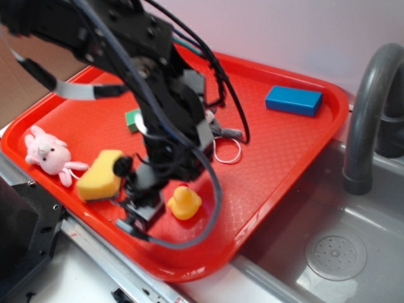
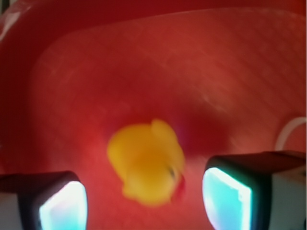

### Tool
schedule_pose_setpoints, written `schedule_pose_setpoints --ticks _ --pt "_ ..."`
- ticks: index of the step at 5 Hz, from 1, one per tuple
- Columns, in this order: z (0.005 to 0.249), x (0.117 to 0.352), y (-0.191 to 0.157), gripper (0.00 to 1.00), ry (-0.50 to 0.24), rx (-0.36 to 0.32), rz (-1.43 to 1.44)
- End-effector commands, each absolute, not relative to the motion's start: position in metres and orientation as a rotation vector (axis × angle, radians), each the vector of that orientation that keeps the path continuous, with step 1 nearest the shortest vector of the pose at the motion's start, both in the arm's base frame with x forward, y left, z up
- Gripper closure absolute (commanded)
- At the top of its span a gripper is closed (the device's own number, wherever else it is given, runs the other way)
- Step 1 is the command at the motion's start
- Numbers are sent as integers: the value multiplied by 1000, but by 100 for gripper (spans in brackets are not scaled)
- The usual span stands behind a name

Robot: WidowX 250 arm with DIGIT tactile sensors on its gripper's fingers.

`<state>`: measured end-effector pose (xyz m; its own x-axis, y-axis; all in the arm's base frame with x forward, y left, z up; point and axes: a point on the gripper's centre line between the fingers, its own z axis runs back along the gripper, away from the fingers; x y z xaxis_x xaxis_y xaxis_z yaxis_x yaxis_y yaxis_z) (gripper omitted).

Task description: Grab the yellow duck.

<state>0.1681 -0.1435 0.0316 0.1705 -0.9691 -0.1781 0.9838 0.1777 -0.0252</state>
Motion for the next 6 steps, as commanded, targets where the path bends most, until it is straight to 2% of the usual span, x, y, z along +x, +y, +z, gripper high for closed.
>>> schedule_pose_setpoints --ticks 1,2,3,4,5,6 --pt "22 163 -151 100 129 15 -1367" --pt "27 164 -144 100 115 31 -1332" --pt "38 168 -135 100 84 82 -1275" --pt "82 173 -115 100 -6 173 -1016" --pt "131 172 -97 100 -48 199 -760" --pt "181 173 -74 100 6 108 -512"
